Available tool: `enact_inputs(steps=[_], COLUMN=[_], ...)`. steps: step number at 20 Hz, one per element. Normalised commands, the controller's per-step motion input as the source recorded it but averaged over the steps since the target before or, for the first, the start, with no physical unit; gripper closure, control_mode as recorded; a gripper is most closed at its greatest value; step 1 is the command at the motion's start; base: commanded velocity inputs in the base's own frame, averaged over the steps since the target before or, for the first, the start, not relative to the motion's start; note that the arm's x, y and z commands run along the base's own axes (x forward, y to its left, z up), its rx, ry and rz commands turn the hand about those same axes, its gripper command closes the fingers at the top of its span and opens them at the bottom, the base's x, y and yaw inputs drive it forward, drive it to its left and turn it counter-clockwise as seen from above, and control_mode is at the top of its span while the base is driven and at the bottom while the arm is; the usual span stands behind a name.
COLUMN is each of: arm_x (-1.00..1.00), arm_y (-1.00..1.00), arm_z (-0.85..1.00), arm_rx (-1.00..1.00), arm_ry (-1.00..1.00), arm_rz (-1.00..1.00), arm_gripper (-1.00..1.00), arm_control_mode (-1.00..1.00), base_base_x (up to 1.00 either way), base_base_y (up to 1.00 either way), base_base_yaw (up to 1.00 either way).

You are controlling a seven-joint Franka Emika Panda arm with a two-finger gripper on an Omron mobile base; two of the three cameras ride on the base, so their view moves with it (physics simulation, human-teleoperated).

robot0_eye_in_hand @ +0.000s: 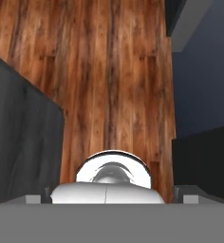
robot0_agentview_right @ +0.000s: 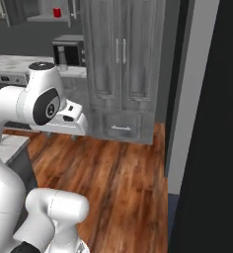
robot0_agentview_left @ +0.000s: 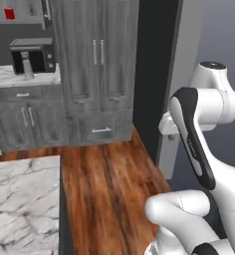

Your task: There is a tray on the dining counter. Grab the cup, mug, and pitcher and place them on the tray. The pitcher may be placed next to the tray if it cannot fit the tray.

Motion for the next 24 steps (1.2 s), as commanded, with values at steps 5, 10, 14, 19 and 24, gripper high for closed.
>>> enact_inputs(steps=[5,10,14,19,24], arm_x=[0.0,0.0,0.0,0.0,0.0], arm_y=[0.0,0.0,0.0,0.0,0.0], arm_z=[0.0,0.0,0.0,0.0,0.0], arm_rx=[0.0,0.0,0.0,0.0,0.0], arm_ry=[0.0,0.0,0.0,0.0,0.0], arm_rz=[0.0,0.0,0.0,0.0,0.0], arm_gripper=[-1.0,-1.0,-1.0,-1.0,-1.0], arm_control_mode=[1.0,1.0,1.0,1.0,1.0], base_base_x=[0.83,0.83,0.8,0.77,0.73], base_base_y=[-0.05,-0.04,-0.01,0.0,0.0], base_base_yaw=[0.0,0.0,0.02,0.03,0.05])
